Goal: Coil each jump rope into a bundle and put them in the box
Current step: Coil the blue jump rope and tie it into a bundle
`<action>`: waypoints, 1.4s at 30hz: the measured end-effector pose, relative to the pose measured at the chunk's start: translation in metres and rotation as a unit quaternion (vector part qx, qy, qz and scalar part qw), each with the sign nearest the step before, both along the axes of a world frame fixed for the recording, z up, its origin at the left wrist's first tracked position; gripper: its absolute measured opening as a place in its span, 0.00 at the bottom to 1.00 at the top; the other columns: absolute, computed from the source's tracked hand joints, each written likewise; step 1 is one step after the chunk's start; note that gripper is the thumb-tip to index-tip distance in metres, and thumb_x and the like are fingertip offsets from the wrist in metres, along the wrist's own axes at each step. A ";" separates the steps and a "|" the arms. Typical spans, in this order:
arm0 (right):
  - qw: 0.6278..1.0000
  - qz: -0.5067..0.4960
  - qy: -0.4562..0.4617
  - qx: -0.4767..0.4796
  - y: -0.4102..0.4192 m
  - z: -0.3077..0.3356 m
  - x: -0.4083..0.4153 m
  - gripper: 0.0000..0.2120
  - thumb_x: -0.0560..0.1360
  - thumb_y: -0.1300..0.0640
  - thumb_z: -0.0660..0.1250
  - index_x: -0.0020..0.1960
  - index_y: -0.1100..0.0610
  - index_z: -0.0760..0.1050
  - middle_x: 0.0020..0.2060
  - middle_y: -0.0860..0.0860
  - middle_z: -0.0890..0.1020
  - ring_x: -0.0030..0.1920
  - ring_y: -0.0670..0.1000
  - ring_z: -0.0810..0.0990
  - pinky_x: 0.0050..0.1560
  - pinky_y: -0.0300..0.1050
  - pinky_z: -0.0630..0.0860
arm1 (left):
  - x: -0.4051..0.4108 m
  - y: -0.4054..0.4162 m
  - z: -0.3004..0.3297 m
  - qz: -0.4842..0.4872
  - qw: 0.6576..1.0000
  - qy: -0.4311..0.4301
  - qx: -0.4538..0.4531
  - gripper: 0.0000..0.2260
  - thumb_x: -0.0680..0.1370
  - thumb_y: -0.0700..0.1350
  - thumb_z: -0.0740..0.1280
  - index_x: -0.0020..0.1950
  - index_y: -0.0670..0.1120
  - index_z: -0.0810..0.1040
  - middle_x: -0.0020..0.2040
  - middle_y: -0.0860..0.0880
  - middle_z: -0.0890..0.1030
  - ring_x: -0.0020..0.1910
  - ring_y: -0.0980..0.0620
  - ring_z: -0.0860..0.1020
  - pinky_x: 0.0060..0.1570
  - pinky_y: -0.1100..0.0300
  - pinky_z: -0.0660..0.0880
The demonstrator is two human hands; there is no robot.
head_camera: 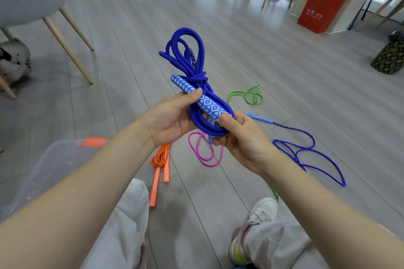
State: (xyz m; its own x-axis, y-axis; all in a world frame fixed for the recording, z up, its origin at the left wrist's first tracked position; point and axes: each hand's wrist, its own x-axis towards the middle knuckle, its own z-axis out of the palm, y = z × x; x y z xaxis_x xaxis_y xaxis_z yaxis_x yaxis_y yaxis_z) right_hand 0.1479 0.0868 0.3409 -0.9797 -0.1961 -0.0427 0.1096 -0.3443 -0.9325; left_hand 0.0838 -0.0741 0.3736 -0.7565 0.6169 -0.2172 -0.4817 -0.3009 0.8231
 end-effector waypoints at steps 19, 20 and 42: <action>0.983 -0.158 -0.067 0.071 -0.018 -0.007 0.004 0.11 0.72 0.59 0.72 0.53 0.58 0.77 0.40 0.52 0.85 0.32 0.48 0.80 0.48 0.49 0.82 | -0.007 -0.006 -0.003 0.056 0.992 0.065 -0.090 0.16 0.80 0.41 0.63 0.67 0.42 0.72 0.56 0.43 0.81 0.49 0.47 0.82 0.44 0.57 0.80; 0.980 -0.172 -0.059 0.081 -0.019 -0.006 0.004 0.10 0.73 0.58 0.72 0.53 0.58 0.76 0.40 0.53 0.85 0.33 0.49 0.81 0.47 0.49 0.82 | -0.007 -0.006 -0.003 0.053 0.993 0.061 -0.085 0.15 0.79 0.41 0.63 0.67 0.42 0.72 0.55 0.43 0.81 0.49 0.48 0.83 0.44 0.57 0.80; 0.955 -0.174 -0.136 0.198 -0.026 -0.026 0.004 0.11 0.78 0.53 0.66 0.55 0.60 0.71 0.36 0.55 0.85 0.28 0.51 0.76 0.40 0.49 0.76 | 0.002 0.006 -0.024 0.099 0.861 0.338 -0.367 0.24 0.72 0.40 0.73 0.63 0.54 0.70 0.50 0.56 0.79 0.46 0.59 0.79 0.42 0.68 0.78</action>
State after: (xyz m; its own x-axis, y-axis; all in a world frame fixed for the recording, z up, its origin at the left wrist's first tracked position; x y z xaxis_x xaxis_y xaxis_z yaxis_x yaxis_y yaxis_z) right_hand 0.1518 0.0609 0.3150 -0.9243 0.2245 -0.3086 0.3101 -0.0297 -0.9503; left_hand 0.0854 -0.0683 0.3492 -0.9374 0.3463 0.0379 0.1836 0.3987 0.8985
